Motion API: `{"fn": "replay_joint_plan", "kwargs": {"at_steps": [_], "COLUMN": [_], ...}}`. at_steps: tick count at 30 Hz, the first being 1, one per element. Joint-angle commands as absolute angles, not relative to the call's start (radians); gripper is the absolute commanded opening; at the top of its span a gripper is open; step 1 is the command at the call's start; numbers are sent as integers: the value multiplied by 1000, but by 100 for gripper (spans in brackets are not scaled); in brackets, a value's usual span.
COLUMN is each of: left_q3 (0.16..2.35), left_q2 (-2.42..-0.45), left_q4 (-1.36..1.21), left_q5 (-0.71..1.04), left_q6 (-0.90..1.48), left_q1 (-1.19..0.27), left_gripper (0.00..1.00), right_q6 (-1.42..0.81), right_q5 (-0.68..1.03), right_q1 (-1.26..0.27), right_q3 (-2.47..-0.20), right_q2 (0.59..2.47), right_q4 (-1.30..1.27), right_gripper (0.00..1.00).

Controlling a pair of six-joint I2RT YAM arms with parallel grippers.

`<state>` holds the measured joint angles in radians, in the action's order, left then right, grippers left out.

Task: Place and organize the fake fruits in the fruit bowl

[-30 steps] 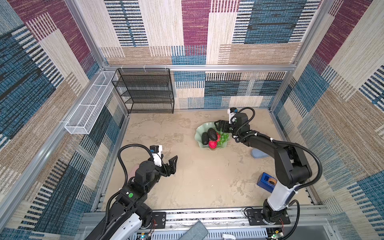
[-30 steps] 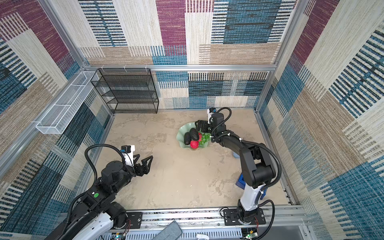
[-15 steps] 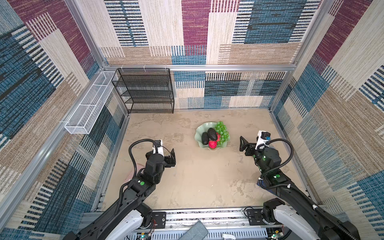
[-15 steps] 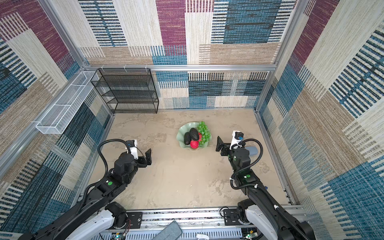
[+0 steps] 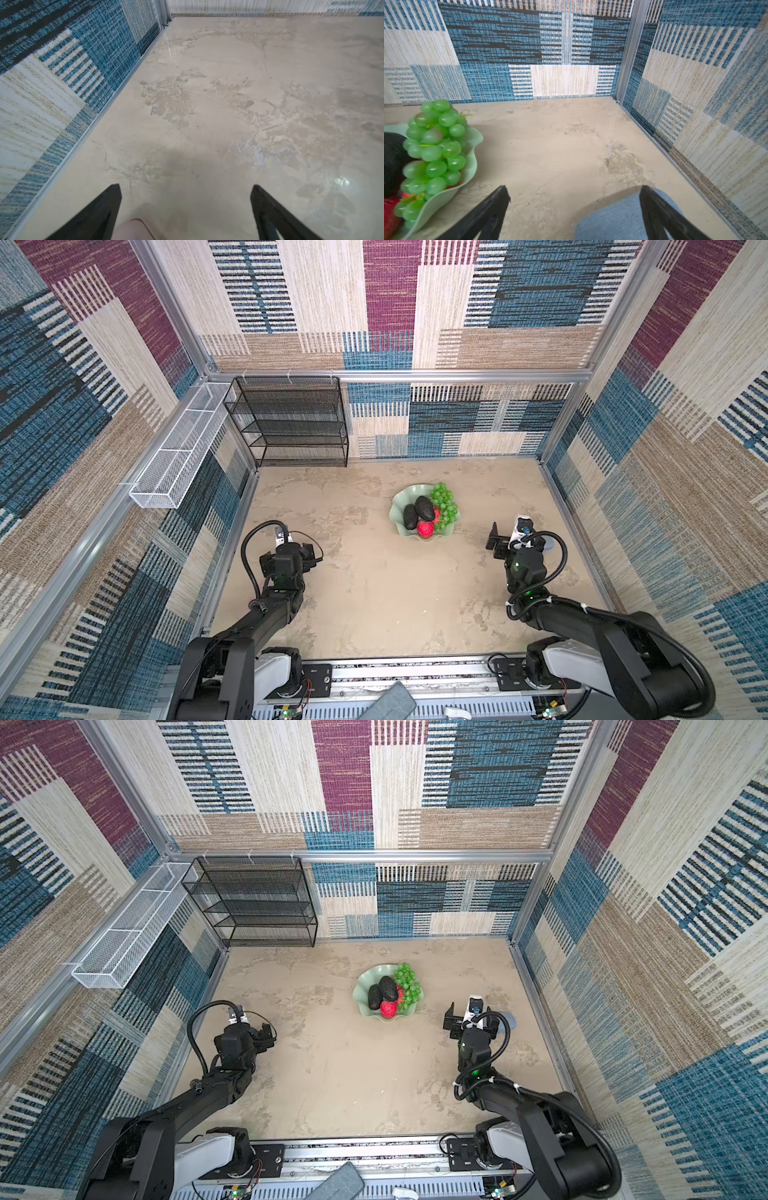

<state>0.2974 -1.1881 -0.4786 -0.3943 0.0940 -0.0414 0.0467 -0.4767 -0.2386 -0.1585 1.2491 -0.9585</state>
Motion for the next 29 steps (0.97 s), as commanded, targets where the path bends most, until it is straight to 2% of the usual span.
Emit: {"fn": "replay_joint_plan", "kwargs": {"at_steps": [1, 4, 6, 7, 8, 9, 11, 13, 16, 29], "left_q3": [286, 358, 325, 320, 349, 386, 403, 423, 400, 408], "left_q2": [-1281, -1339, -1471, -1557, -1536, -1491, -1551, -1519, -1543, -1537], "left_q4": [-809, -734, -939, -1068, -952, -805, -888, -777, -873, -846], "left_q5": [-237, -206, -213, -203, -189, -179, -212, -205, -218, -219], "left_q6": [92, 57, 45, 17, 9, 26, 15, 40, 32, 34], "left_q1": [2, 2, 2, -2, -9, -9, -9, -3, -1, -3], "left_gripper": [100, 100, 100, 100, 100, 100, 100, 100, 100, 100], "right_q6": [95, 126, 78, 65, 49, 58, 47, 51, 34, 20], "right_q5": [-394, -321, -219, -154, -121, -121, -96, -100, -137, -150], "right_q1": [-192, -161, -113, -79, -58, -57, -50, -50, -49, -43], "right_q3": [-146, -140, -165, -148, -139, -140, -173, -169, -183, -186], "right_q2": [1367, 1513, 1460, 1484, 1524, 1565, 1526, 1540, 1538, 1539], "right_q4": [-1281, -1457, -1317, -1373, -1407, -1474, -1341, -1369, -1339, -1334], "right_gripper": [100, 100, 100, 100, 100, 100, 100, 100, 100, 100]}}
